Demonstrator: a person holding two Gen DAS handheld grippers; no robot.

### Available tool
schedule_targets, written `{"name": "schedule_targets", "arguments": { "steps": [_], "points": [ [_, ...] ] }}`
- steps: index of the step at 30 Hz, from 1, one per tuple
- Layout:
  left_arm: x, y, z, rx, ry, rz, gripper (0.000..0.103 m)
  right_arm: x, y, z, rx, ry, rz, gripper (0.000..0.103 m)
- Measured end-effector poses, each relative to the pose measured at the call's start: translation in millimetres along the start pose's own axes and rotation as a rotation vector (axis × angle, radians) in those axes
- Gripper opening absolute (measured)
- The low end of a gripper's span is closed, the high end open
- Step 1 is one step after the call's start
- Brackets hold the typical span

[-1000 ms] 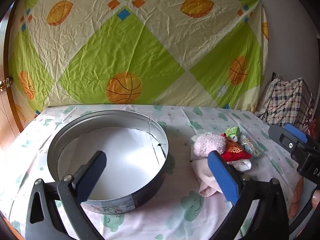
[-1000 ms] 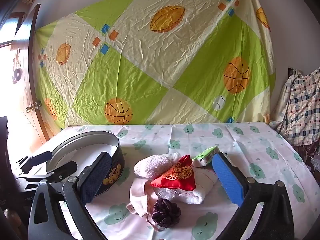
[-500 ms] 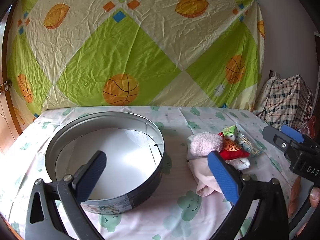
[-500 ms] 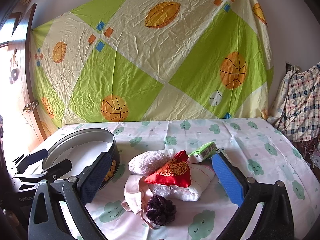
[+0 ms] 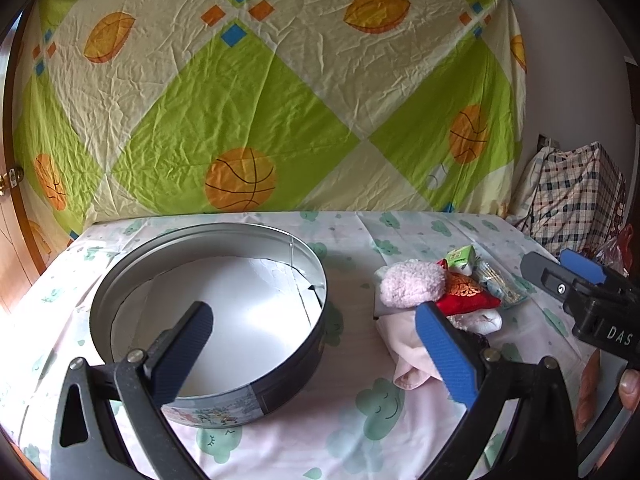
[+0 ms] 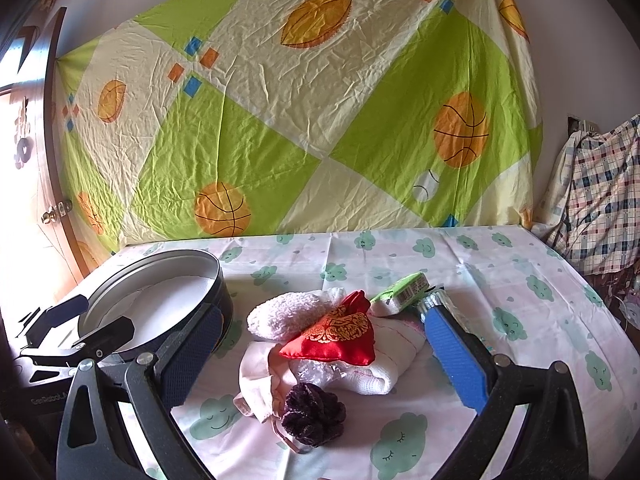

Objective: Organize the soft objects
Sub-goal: 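Move both tools toward the pile of soft items beside the tin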

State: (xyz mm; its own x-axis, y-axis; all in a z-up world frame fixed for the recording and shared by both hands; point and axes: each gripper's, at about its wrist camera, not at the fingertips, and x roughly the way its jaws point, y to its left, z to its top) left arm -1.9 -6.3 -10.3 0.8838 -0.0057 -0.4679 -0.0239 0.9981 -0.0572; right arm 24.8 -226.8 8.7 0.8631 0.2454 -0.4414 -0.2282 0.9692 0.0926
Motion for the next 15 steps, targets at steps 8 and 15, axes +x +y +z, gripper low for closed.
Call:
{"name": "schedule_targets", "arguments": {
  "steps": [8, 15],
  "points": [
    [0.1, -1.2, -2.4, 0.009, -0.001, -0.003, 0.103, 4.2, -4.6, -4.7, 0.008, 0.014, -0.006, 0.102],
    [3.1, -6.8, -5.6, 0.021, 0.006, -0.007, 0.103, 10.5, -10.5, -11.3, 0.012, 0.036, -0.018, 0.102]
  ]
}}
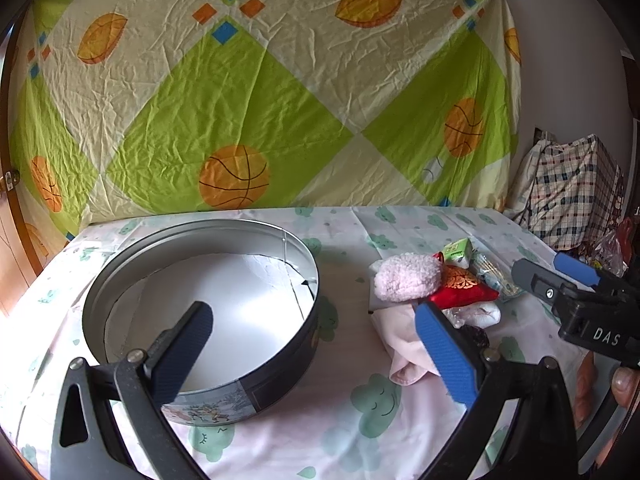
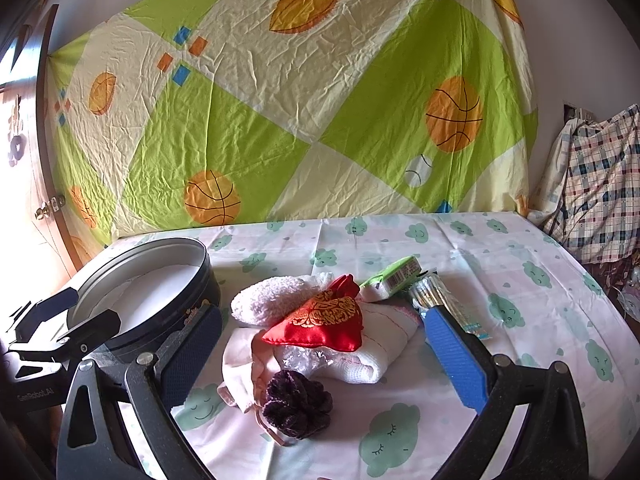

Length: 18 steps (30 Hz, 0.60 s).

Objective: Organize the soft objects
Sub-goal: 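Move both tools toward the pile of soft items beside the tin, then grasp the purple scrunchie with the right gripper and lift it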

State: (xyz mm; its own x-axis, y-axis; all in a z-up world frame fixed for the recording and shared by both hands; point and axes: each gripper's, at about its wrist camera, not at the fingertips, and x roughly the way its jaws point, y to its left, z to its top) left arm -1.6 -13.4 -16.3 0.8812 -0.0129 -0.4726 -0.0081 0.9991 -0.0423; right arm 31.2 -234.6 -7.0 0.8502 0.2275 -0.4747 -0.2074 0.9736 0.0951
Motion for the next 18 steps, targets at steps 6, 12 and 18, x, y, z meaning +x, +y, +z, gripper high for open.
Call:
{"name": "schedule_targets", "arguments": {
  "steps": [6, 12, 18],
  "points": [
    [4.7, -2.9, -3.5, 0.004, 0.009, 0.003, 0.103, 3.4, -5.3, -5.4, 0.005, 0.018, 0.013, 0.102],
    [9.4, -6.3, -9.3, 0.012, 0.021, 0.001, 0.103, 8.8, -9.0, -12.2, 0.003, 0.041, 0.014, 0.102],
    [14.8, -10.6, -20.5, 0.019, 0.037, -0.001, 0.103, 18.8, -10.6, -27.9, -0.011, 0.097, 0.027, 0.102]
  ]
}}
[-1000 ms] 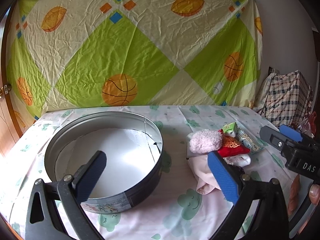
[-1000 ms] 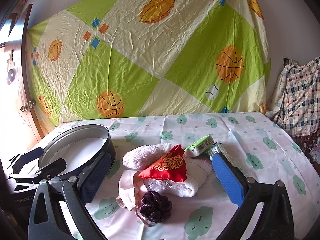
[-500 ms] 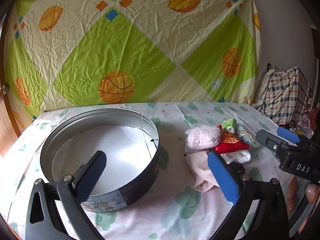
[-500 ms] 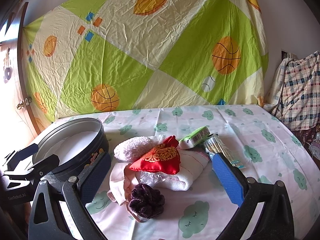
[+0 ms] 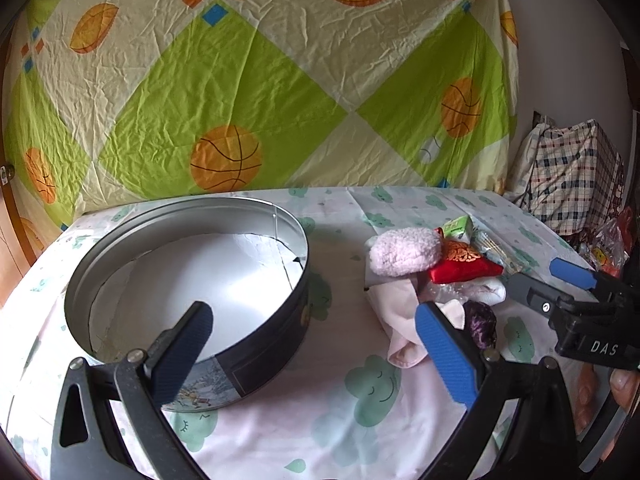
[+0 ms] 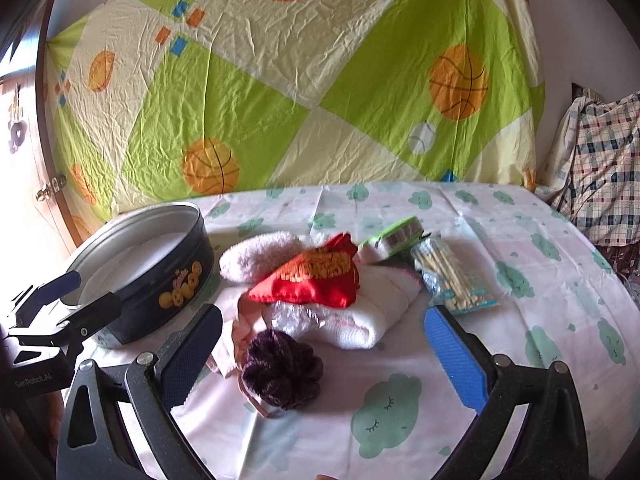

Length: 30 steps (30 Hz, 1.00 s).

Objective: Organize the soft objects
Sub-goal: 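Grasp the purple scrunchie with the right gripper and lift it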

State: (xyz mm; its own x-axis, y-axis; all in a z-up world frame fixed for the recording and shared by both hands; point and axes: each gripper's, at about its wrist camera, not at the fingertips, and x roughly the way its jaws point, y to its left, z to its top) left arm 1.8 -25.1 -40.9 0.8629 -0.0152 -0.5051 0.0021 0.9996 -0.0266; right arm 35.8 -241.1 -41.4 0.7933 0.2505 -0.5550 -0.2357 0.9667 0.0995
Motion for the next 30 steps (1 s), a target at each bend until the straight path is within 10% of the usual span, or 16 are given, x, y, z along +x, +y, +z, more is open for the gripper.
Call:
{"name": "schedule_targets", "arguments": {
  "steps": [6, 14, 19, 30],
  "points": [
    [9.3, -13.4, -11.0, 0.037, 0.031, -0.025, 0.102, 22.2, 1.7, -11.9, -0.023, 0.106, 0.012, 0.083],
    [14.1, -26.0, -15.0, 0.070, 0.040, -0.044, 0.102, 48.3, 4.5, -23.1, -0.015, 0.218, 0.125, 0.083],
    [15.4, -30.4, -15.5, 0.080, 0.047, -0.052, 0.102, 51.9, 4.1, -26.4, 0.001, 0.255, 0.211, 0.053],
    [20.6, -52.8, -11.7, 0.126, 0.055, -0.070, 0.099, 17.6, -9.8, -14.9, 0.024, 0.068, 0.187, 0.048]
  ]
}}
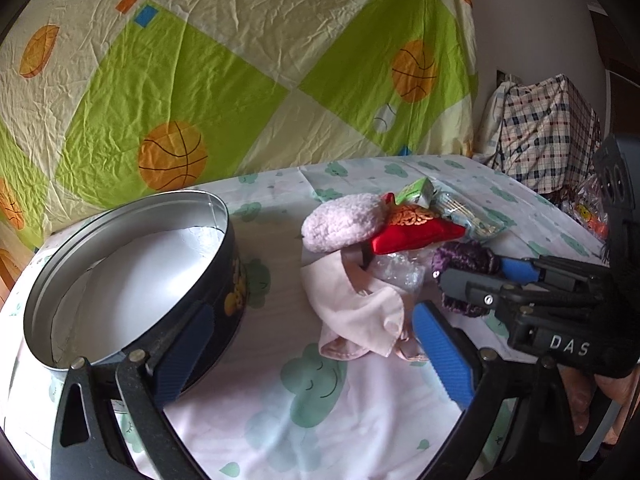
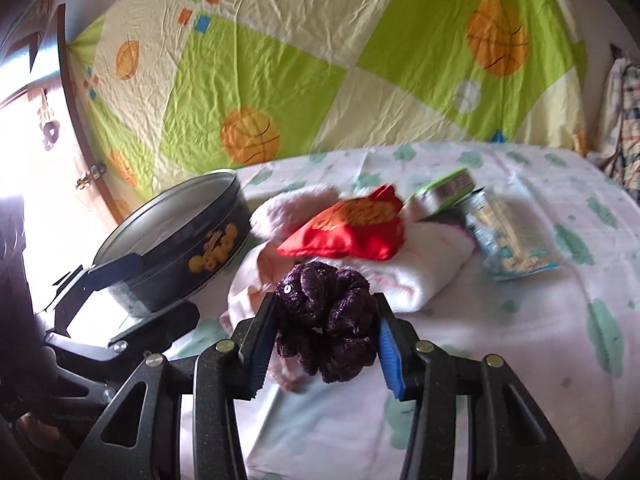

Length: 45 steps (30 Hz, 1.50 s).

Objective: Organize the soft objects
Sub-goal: 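Grasp the purple scrunchie with the right gripper and lift it, then grasp the pale pink fabric with the left gripper while the right holds the scrunchie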

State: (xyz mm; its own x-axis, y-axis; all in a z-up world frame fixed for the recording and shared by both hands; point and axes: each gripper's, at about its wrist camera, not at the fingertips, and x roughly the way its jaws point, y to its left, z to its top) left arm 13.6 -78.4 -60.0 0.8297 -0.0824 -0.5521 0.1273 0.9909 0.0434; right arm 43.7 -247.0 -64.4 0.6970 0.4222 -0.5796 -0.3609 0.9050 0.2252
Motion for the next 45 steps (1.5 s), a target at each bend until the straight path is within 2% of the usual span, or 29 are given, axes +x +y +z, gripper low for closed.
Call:
{"name": "schedule_targets", "arguments": {
  "steps": [4, 10, 13, 15, 17, 19, 21, 22, 23, 26, 29, 33, 38, 45],
  "points": [
    [10.0, -9.5, 2.1, 0.013, 0.020, -0.016, 0.096, -8.1, -14.5, 4.5, 0.052, -0.040, -0.029, 0.048],
    [30.4, -24.4, 7.8, 0.037, 0.071, -0.044, 0.093, -9.3, -27.4, 4.4, 0.097, -0.042, -0.049, 0.049],
    [43.4, -26.8, 11.7, 0.030, 0.108, -0.052, 0.084, -11.4, -26.5, 4.7, 0.089, -0.050, -0.060, 0.049],
    [53.8, -28.0, 12.4, 0.028, 0.149, -0.055, 0.071, -13.1, -25.8, 6.6, 0.081, -0.061, -0.071, 0.049],
    [64.3, -28.3, 11.0, 0.017, 0.197, -0.070, 0.068, -15.9, -23.9, 8.6, 0.060, -0.081, -0.097, 0.049],
    [69.7, -27.4, 9.7, 0.005, 0.227, -0.086, 0.055, -16.6, -22.0, 10.7, 0.043, -0.094, -0.114, 0.049],
    [70.6, -23.6, 7.9, -0.017, 0.235, -0.112, 0.035, -15.5, -22.3, 11.0, 0.047, -0.097, -0.110, 0.049],
    [70.2, -22.4, 7.0, -0.027, 0.238, -0.138, 0.029, -14.6, -22.5, 11.0, 0.047, -0.093, -0.112, 0.049],
    [69.2, -21.9, 6.0, -0.031, 0.239, -0.158, 0.017, -15.5, -23.1, 11.0, 0.051, -0.101, -0.112, 0.049],
    [64.3, -17.2, 5.2, -0.050, 0.228, -0.174, 0.010, -19.1, -23.7, 10.3, 0.056, -0.118, -0.114, 0.049],
    [56.6, -9.8, 5.1, -0.080, 0.196, -0.203, 0.009, -20.6, -24.0, 10.1, 0.060, -0.125, -0.123, 0.049],
    [42.6, -0.2, 6.0, -0.104, 0.130, -0.203, 0.008, -22.1, -22.0, 9.7, 0.055, -0.133, -0.137, 0.049],
    [31.5, 7.6, 5.7, -0.121, 0.076, -0.180, 0.005, -29.3, -17.4, 8.6, 0.037, -0.174, -0.151, 0.049],
    [24.9, 17.0, 2.6, -0.133, 0.044, -0.158, 0.004, -28.8, -8.9, 9.5, 0.019, -0.196, -0.147, 0.049]
  ]
}}
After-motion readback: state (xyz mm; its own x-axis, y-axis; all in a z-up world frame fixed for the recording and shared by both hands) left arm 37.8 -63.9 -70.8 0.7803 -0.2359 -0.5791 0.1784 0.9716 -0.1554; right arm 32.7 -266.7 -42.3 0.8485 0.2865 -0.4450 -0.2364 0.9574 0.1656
